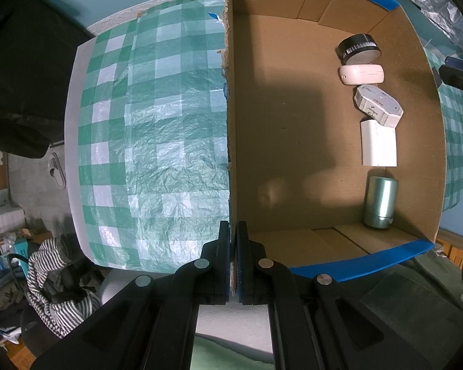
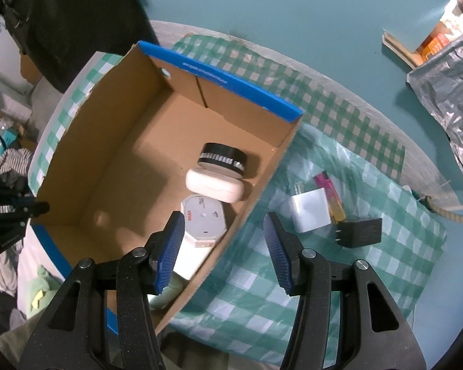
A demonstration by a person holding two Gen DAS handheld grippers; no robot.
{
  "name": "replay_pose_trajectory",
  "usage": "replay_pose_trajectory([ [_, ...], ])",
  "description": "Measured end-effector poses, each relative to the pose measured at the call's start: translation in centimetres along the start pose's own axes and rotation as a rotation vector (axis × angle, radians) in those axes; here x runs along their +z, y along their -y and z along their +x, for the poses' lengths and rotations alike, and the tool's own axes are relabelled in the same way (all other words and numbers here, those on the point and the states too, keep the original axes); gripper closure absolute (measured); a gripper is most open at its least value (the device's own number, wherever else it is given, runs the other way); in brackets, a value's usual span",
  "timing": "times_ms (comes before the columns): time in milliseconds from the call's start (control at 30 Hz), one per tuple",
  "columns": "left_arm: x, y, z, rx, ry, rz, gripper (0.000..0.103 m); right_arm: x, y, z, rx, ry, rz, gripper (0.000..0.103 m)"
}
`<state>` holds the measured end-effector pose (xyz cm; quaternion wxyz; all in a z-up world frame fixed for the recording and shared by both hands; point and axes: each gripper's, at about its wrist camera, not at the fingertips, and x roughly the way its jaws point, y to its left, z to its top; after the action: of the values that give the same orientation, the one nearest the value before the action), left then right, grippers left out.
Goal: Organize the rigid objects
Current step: 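Withdraw the right gripper from the box toward the remaining items, then grasp the black plug charger with the right gripper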
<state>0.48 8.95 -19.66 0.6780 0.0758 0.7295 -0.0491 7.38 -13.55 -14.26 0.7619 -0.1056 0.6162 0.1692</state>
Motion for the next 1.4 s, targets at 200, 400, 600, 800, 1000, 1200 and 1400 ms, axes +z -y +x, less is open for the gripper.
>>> replay_pose_trajectory([
  [200,0.1,-0.2,-0.1,-0.002,-0.003,-0.004,0.099,-0.3,3.3,-0.3,-0.022,0.004,0.064,0.046],
  [400,0.2,-0.3,0.0,0.0,-0.004,-0.007,0.099,-0.5,8.6,0.2,-0.044,-0.001,0.163,0.046],
  [600,0.1,-0.3,-0.1,-0.001,0.001,-0.007,0.1,-0.6,14.2,2.5,-0.063,-0.052,0.267,0.046],
  [800,0.3,-0.5,0.0,-0.004,-0.003,-0.025,0.099,-0.9,17.5,4.8,-0.046,-0.081,0.317,0.046],
  [1000,0.3,-0.5,0.0,-0.001,-0.006,-0.043,0.1,-0.9,18.6,6.8,-0.05,-0.109,0.312,0.046],
  [1200,0.4,-0.4,0.1,0.006,-0.013,-0.054,0.099,-0.7,18.9,8.3,-0.042,-0.131,0.287,0.046],
  [1400,0.5,-0.3,0.1,0.009,-0.017,-0.062,0.099,-0.8,19.0,9.2,-0.064,-0.174,0.272,0.046],
])
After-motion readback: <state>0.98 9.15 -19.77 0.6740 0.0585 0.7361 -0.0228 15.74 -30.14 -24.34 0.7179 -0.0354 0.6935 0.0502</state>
